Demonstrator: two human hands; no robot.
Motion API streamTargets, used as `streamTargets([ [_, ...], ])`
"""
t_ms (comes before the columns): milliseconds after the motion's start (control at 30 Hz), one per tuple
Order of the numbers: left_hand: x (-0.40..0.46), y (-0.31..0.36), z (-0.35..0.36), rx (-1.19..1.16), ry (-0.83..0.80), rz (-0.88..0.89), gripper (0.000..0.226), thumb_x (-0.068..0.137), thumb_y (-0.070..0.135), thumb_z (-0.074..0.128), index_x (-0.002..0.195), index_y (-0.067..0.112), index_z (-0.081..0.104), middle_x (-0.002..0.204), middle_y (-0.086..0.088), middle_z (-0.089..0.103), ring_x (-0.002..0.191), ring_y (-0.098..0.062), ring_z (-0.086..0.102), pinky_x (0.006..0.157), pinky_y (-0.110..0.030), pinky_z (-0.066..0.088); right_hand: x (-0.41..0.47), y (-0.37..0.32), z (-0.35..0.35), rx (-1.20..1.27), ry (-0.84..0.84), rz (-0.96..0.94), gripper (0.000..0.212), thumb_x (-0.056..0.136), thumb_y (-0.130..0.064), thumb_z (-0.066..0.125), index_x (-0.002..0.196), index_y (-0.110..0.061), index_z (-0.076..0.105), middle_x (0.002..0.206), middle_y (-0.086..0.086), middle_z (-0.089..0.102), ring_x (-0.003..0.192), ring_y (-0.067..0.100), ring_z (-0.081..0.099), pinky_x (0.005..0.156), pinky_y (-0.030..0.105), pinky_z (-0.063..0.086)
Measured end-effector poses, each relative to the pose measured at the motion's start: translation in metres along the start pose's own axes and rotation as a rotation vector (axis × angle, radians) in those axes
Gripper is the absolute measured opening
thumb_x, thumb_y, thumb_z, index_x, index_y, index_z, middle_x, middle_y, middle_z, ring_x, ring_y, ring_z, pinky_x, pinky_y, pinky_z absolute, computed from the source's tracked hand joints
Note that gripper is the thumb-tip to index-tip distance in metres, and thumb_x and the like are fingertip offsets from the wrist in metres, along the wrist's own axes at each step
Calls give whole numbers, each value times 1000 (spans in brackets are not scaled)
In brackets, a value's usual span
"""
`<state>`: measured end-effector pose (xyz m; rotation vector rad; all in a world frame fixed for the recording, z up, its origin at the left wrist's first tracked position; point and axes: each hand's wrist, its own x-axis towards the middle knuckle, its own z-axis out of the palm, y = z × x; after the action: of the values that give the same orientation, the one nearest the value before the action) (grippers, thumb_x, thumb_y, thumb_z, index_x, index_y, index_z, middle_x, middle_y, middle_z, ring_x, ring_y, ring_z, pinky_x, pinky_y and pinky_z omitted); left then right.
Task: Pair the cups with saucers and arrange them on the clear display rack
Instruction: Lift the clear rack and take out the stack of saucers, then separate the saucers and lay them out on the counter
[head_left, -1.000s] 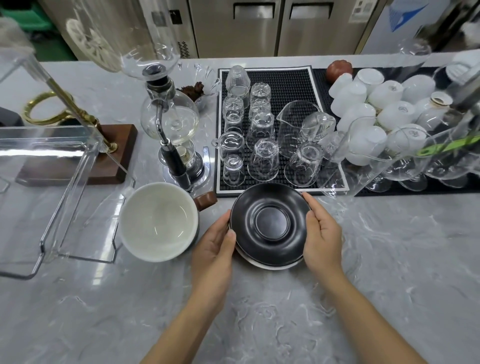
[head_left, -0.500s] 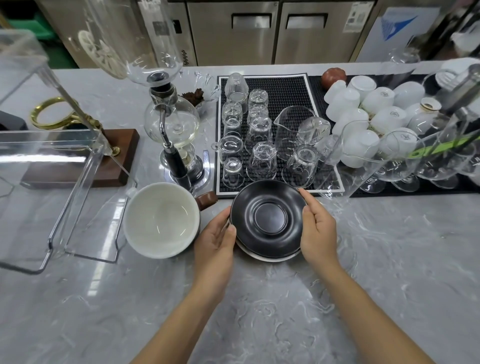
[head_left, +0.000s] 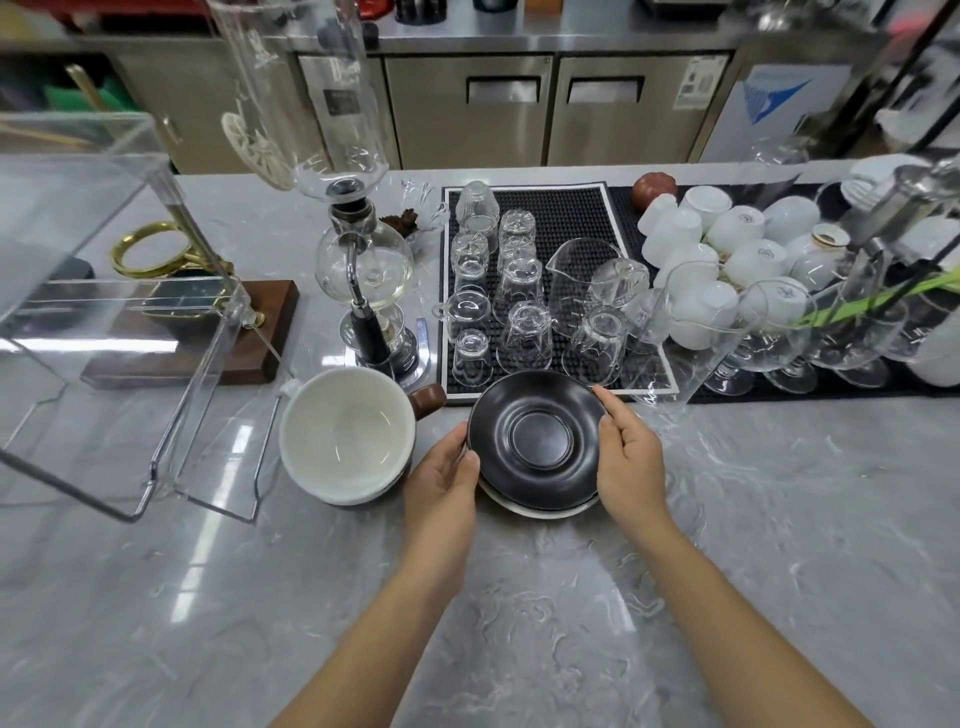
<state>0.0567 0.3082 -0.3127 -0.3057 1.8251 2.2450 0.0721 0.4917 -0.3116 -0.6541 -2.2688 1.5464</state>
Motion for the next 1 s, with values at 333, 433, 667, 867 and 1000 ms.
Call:
streamTargets([
  [333,-11,3,-5,-289,89,-182,31,98,-4,58,127,2,65,124,-16,73,114,-21,69,97,-29,52,7,-11,-13,-82,-26,24,33,98,-7,55,128,-13,66,109,-19,69,96,-11,61,91,10,46],
  [433,-19,3,-8,-293,142,-213,23,96,-5,60,117,0,68,117,-19,74,109,-25,70,92,-28,53,7,-8,-21,-91,11,45,26,94,-9,60,116,-13,73,96,-13,70,88,-1,66,94,27,55],
  [667,-19,2,-9,-104,177,-206,11,97,8,65,101,7,75,79,-4,72,75,-15,65,77,-29,54,8,-8,-34,-112,-12,67,18,91,-16,64,88,-27,78,79,-10,77,71,11,70,75,37,60],
  [867,-9,7,-5,17,217,-222,16,89,23,77,84,8,73,63,1,63,60,-13,56,57,-23,50,14,-10,-31,-201,-27,62,30,86,-21,70,61,-36,69,64,-15,73,68,8,69,72,30,56],
  [1000,-10,9,-1,69,242,-204,14,86,22,80,84,9,75,54,7,63,52,-10,56,56,-22,51,15,-10,-30,-204,-21,79,31,85,-23,72,58,-37,68,57,-20,71,64,5,68,67,25,54],
])
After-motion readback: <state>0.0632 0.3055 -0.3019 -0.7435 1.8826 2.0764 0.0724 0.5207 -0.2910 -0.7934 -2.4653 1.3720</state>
